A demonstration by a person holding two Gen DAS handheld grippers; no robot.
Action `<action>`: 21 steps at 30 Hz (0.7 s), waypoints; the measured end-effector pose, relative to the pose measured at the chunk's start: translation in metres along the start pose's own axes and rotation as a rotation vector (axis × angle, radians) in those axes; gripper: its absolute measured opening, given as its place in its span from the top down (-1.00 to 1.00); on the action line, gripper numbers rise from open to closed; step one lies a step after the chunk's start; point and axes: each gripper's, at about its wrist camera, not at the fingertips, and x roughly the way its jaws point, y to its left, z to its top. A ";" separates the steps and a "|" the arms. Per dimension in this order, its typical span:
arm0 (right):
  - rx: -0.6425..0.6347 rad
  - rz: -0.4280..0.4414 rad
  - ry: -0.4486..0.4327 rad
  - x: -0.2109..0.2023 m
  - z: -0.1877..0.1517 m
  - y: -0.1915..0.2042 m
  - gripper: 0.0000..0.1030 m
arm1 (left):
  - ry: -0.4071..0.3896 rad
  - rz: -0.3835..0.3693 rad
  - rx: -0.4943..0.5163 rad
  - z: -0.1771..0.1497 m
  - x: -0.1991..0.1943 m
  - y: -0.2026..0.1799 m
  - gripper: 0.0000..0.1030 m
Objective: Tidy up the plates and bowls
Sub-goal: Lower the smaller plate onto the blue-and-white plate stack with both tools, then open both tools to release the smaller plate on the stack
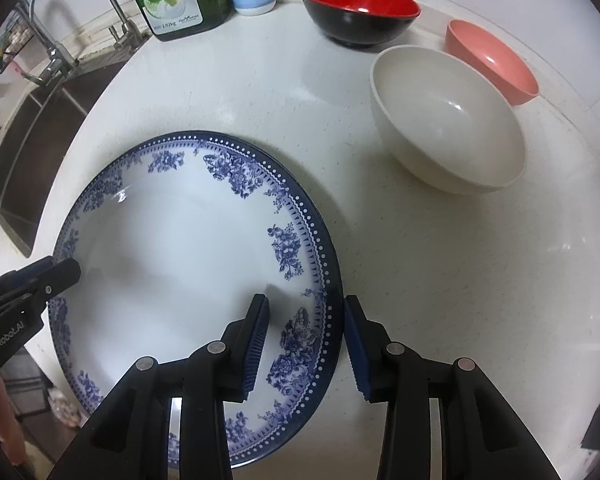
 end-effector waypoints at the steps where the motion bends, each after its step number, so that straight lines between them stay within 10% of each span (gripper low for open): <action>1: -0.001 0.001 0.007 0.002 0.000 0.000 0.22 | -0.001 -0.001 0.002 0.000 0.000 0.000 0.31; 21: 0.066 0.051 -0.143 -0.053 -0.002 -0.036 0.22 | -0.209 -0.043 0.244 0.020 -0.060 -0.064 -0.36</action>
